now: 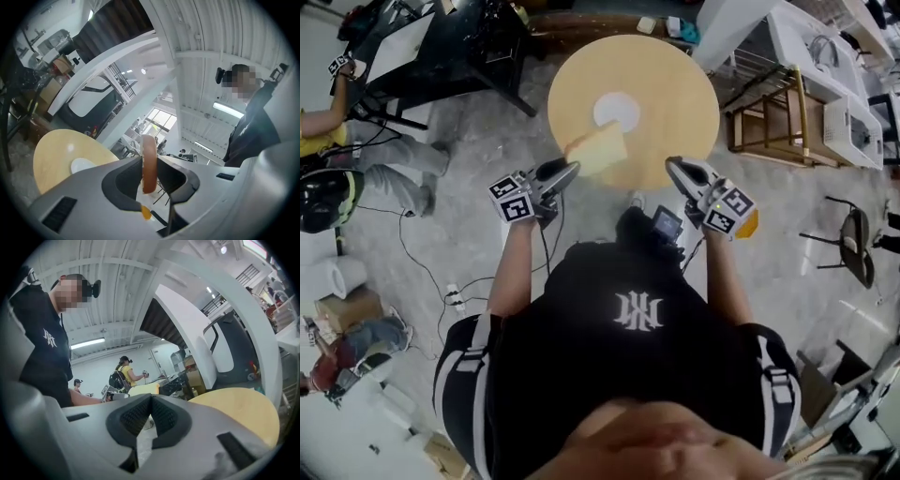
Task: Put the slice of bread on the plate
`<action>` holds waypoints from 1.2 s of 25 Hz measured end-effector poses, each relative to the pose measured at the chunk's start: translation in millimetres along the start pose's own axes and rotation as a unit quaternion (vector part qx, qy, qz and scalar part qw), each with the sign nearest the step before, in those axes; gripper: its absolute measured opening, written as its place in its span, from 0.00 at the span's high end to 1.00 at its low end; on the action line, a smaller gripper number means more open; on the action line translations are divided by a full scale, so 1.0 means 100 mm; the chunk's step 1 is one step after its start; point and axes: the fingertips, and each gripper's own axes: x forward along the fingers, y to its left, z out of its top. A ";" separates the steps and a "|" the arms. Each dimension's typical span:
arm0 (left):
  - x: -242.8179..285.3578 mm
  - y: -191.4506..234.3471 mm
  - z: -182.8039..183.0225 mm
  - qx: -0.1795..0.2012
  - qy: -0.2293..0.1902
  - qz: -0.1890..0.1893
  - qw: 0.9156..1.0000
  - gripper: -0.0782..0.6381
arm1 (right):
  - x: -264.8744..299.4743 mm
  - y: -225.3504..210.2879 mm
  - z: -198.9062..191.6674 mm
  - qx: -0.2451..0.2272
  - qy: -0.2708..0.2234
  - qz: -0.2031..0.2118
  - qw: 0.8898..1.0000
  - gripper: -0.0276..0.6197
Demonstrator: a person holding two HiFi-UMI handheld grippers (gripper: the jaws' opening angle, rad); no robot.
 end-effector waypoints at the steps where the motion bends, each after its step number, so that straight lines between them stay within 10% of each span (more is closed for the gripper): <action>1: 0.05 0.06 0.07 -0.006 -0.003 0.004 1.000 0.74 | 0.07 -0.10 0.06 0.001 0.001 0.011 1.000 0.96; 11: 0.48 0.55 0.41 -0.022 -0.007 0.048 0.999 0.74 | 0.51 -0.91 0.12 0.024 0.027 0.066 0.997 0.96; 30: 1.14 1.83 -0.56 -0.210 0.108 0.033 0.971 0.74 | 0.78 -1.92 -0.85 0.095 0.090 -0.037 0.991 0.96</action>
